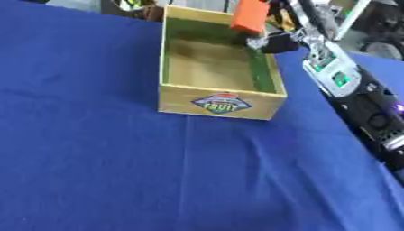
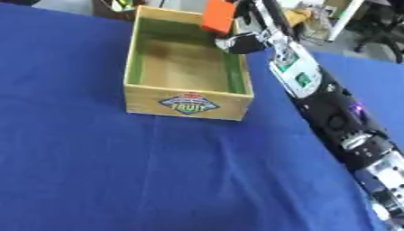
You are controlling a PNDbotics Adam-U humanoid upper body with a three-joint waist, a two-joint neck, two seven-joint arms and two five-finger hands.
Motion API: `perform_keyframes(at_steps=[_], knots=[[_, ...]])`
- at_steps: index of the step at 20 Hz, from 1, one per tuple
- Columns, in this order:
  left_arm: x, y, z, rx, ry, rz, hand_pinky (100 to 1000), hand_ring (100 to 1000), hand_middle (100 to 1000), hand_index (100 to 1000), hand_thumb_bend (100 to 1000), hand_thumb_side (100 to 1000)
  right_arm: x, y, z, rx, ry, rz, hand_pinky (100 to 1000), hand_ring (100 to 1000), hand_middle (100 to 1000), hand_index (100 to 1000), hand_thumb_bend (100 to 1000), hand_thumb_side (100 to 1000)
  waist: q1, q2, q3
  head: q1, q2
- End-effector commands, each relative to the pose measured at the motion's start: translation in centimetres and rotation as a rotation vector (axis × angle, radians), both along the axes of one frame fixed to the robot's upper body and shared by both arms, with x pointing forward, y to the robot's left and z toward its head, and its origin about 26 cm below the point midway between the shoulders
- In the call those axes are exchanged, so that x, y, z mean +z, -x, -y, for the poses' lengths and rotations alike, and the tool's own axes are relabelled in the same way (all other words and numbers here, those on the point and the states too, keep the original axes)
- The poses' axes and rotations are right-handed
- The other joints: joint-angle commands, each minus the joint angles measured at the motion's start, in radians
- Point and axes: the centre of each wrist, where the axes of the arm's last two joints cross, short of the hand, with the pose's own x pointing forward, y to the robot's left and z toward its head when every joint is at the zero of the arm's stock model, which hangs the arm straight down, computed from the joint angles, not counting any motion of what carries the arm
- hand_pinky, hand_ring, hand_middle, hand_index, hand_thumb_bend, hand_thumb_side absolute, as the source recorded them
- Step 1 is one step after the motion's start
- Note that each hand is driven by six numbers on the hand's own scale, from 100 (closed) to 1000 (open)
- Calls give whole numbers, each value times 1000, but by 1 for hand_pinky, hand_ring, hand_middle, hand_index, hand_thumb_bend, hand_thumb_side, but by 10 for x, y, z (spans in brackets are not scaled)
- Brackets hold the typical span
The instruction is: Pick up objects on the table and place them in the box.
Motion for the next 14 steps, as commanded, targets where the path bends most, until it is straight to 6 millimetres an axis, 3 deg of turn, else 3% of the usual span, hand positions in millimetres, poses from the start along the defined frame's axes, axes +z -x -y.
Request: perform_keyframes(at_steps=[1, 3, 4, 5, 14], knots=[[3, 3, 0, 8, -22, 18, 100, 112, 125, 402, 100, 1000, 30, 13, 4, -71, 94, 157, 543, 523, 183, 133, 100, 176, 12, -20, -8, 1, -10], [3, 4, -1, 12, -26, 16, 100, 112, 125, 402, 100, 1000, 37, 16, -4, -77, 153, 255, 527, 531, 207, 134, 100, 209, 12, -21, -13, 1, -8], [3, 4, -1, 12, -27, 16, 100, 112, 125, 402, 100, 1000, 40, 17, -8, -76, 189, 307, 520, 543, 230, 133, 100, 275, 12, -22, -15, 1, -8], [3, 4, -1, 13, -28, 16, 100, 113, 125, 402, 100, 1000, 44, 20, -14, -69, 241, 369, 516, 545, 238, 135, 100, 228, 11, -23, -16, 1, -9], [4, 2, 1, 8, -25, 16, 100, 113, 125, 402, 100, 1000, 30, 16, -45, -7, 734, 573, 520, 595, 243, 144, 100, 231, 2, -22, -3, -15, -23]])
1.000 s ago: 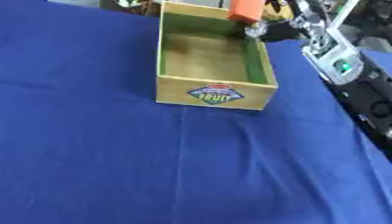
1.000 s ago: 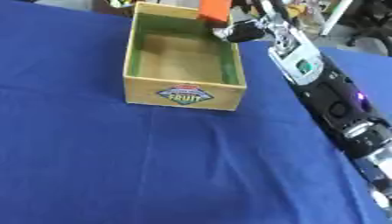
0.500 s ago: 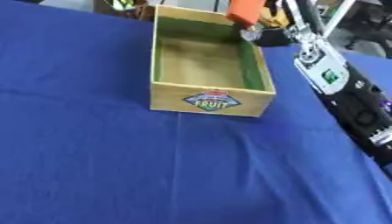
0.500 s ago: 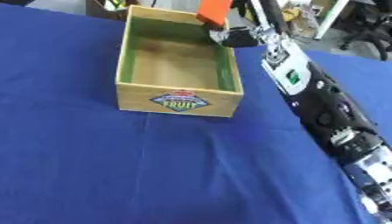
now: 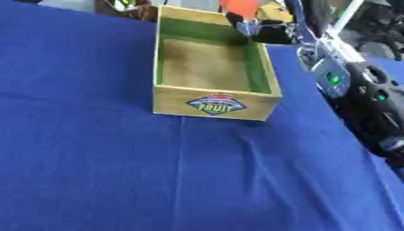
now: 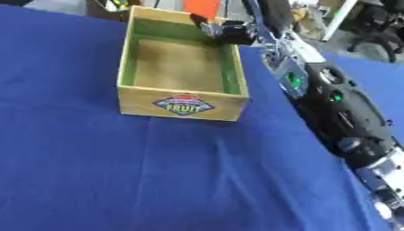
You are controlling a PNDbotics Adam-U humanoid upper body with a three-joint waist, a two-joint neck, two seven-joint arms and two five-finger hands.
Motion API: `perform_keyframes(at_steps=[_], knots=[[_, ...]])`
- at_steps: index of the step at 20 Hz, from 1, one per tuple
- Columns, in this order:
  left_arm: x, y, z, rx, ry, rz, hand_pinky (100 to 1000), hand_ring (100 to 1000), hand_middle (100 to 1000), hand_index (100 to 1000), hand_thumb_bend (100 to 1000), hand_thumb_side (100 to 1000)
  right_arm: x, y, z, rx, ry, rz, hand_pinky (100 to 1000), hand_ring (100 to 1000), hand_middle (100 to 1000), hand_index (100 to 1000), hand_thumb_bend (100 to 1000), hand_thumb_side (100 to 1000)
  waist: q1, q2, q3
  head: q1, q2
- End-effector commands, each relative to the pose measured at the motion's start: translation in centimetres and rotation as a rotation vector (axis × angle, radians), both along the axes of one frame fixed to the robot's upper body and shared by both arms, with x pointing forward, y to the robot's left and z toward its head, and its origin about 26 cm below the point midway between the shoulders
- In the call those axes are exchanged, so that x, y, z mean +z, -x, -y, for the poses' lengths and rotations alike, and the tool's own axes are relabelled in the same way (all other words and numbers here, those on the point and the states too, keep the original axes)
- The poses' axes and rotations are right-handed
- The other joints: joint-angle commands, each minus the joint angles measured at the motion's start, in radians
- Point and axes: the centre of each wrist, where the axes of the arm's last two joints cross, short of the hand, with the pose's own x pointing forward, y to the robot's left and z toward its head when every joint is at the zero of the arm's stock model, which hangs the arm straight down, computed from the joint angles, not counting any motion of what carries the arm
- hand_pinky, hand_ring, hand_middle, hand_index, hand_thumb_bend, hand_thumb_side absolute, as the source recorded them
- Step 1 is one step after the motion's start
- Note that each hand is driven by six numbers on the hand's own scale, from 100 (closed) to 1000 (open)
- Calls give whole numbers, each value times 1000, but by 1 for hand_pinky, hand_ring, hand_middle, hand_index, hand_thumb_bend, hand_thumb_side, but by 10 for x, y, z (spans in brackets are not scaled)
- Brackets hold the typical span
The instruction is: Pick up objects on the table and place them in the box.
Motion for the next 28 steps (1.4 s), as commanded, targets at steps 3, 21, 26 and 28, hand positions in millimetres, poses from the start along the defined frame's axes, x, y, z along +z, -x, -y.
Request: perform_keyframes(at_steps=[3, 21, 26, 28], knots=[[8, 1, 1, -4, -19, 22, 100, 113, 125, 402, 100, 1000, 6, 3, -4, -40, 244, 88, 526, 604, 274, 144, 100, 229, 0, -19, 3, -7, -21], [9, 2, -3, 8, -18, -2, 100, 115, 127, 402, 100, 1000, 4, 2, -8, -180, 676, 13, 692, 820, 694, 511, 100, 815, -12, -40, -11, -7, 1], [9, 2, -3, 8, -17, -5, 100, 115, 127, 402, 100, 1000, 4, 1, -7, -180, 673, 33, 693, 822, 713, 543, 100, 875, -14, -43, -12, -7, 3], [9, 2, -3, 8, -17, -6, 100, 115, 127, 402, 100, 1000, 4, 1, -6, -176, 659, 45, 690, 818, 705, 541, 100, 866, -14, -44, -13, -6, 5]])
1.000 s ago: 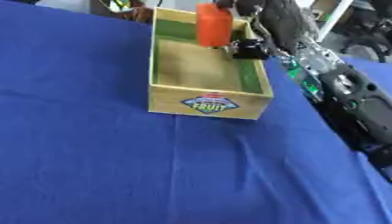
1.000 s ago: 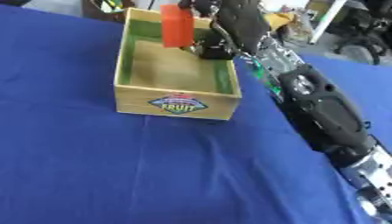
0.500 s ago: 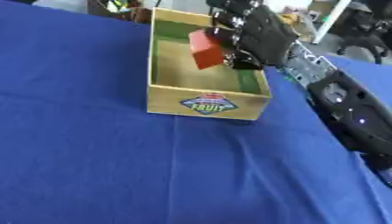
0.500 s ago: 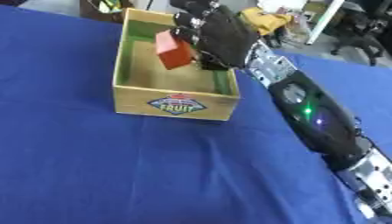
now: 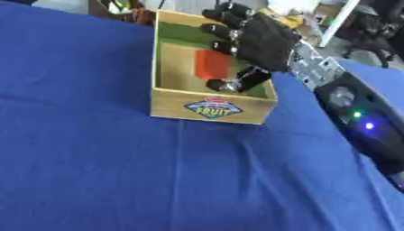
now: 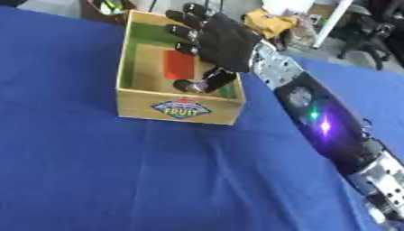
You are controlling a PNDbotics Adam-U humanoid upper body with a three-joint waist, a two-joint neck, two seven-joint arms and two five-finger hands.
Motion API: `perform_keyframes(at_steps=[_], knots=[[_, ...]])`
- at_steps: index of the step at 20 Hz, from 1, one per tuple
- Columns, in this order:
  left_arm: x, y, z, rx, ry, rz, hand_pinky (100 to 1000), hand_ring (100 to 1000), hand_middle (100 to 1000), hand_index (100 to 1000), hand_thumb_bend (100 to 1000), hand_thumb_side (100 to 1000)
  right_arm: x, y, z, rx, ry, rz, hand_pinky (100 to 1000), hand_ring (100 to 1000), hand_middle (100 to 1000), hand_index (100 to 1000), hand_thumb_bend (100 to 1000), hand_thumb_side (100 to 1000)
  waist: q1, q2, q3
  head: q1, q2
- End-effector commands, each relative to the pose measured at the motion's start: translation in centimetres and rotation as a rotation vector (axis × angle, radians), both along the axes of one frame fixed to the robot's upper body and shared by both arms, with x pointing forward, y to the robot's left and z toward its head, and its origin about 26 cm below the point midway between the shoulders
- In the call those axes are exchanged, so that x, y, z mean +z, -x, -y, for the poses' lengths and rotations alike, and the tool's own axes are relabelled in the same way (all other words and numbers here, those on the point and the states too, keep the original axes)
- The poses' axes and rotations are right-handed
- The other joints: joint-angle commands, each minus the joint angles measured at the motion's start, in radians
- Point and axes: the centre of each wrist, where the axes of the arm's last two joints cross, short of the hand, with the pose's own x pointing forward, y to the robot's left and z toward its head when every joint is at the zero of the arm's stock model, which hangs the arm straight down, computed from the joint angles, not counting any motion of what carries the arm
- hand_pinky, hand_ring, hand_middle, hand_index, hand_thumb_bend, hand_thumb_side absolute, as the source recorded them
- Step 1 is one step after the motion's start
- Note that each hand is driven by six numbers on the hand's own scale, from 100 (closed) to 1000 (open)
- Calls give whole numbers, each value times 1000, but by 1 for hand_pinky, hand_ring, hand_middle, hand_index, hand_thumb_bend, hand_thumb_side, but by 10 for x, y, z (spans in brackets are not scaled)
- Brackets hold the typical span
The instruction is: Pick up objects on the table and place them in the box.
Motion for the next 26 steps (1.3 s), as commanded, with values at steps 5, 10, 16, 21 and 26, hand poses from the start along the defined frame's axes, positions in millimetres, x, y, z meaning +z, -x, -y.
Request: perform_keyframes(at_steps=[5, 10, 16, 21, 26], knots=[[8, 3, -3, 5, -17, 13, 100, 116, 127, 402, 100, 1000, 17, 7, 5, 143, -2, 42, 689, 822, 739, 691, 100, 1000, 7, -35, -5, -1, 1], [8, 3, -4, 6, -18, 11, 100, 116, 127, 402, 100, 1000, 18, 8, 8, 112, 7, 77, 704, 845, 790, 743, 100, 1000, 4, -41, -8, -1, 6], [9, 2, -4, 7, -19, 8, 100, 116, 128, 402, 100, 1000, 14, 7, 10, 47, 60, 60, 736, 879, 852, 821, 100, 1000, 1, -42, -10, -4, 9], [9, 2, -4, 9, -19, 6, 100, 116, 128, 402, 100, 1000, 11, 5, 13, 0, 93, 45, 746, 888, 875, 844, 100, 1000, 0, -44, -13, -4, 10], [9, 2, -4, 5, -21, 0, 100, 117, 128, 402, 100, 1000, 10, 5, 14, -16, 95, 44, 753, 898, 902, 863, 100, 1000, 2, -46, -17, -6, 13]])
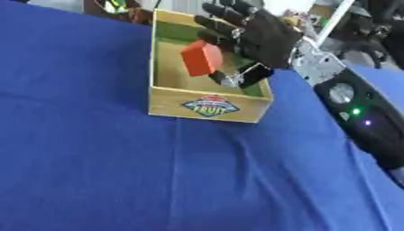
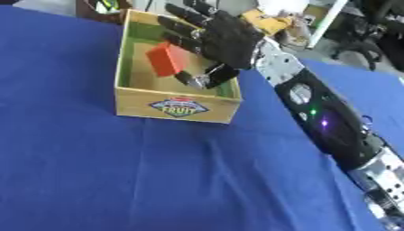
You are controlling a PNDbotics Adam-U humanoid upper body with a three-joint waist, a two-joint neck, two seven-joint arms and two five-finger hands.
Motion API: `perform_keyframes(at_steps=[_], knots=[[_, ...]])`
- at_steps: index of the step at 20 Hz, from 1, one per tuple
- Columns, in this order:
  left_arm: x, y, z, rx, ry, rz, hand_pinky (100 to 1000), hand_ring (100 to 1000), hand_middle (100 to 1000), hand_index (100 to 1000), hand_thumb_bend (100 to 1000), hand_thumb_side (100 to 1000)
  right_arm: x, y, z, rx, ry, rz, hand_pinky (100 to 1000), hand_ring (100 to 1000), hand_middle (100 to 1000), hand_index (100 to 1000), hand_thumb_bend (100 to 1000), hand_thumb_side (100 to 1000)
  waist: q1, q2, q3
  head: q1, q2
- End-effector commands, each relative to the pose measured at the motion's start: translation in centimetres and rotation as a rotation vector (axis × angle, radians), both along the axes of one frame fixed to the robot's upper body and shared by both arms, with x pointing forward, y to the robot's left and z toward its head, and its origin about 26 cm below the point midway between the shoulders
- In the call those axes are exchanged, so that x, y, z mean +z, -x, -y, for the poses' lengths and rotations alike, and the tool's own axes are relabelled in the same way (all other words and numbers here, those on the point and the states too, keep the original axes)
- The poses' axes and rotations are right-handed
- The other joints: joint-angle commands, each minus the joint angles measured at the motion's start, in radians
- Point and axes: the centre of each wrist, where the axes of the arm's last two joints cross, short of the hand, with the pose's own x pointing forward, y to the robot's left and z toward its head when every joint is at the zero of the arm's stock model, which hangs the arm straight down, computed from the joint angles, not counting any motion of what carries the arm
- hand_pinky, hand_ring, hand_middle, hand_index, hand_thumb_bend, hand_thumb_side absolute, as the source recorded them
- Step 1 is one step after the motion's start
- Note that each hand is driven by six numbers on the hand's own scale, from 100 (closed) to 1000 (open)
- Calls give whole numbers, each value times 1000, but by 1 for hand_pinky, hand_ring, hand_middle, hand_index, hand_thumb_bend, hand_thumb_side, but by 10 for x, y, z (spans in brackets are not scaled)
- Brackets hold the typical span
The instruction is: Pick up objects on the table and place them in the box.
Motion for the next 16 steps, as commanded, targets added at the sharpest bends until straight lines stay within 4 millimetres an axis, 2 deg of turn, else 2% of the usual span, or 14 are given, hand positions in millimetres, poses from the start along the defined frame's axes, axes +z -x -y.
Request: perform_keyframes(at_steps=[1, 5, 15, 16], knots=[[9, 2, -4, 7, -24, 18, 100, 117, 128, 402, 100, 1000, 14, 6, 7, 39, 37, -1, 759, 905, 920, 880, 100, 1000, 10, -31, -3, -6, 4], [9, 2, -4, 6, -24, 16, 100, 116, 127, 402, 100, 1000, 15, 7, 8, -1, 45, 12, 772, 922, 962, 893, 100, 1000, 13, -34, -5, -8, 8], [8, 3, -4, 7, -23, 13, 100, 116, 126, 401, 100, 1000, 15, 8, 6, 28, 30, 24, 768, 913, 946, 859, 100, 1000, 17, -38, -9, -9, 8], [8, 3, -4, 7, -23, 13, 100, 116, 127, 401, 100, 1000, 16, 8, 5, 30, 27, 27, 765, 898, 900, 841, 100, 1000, 19, -40, -10, -9, 8]])
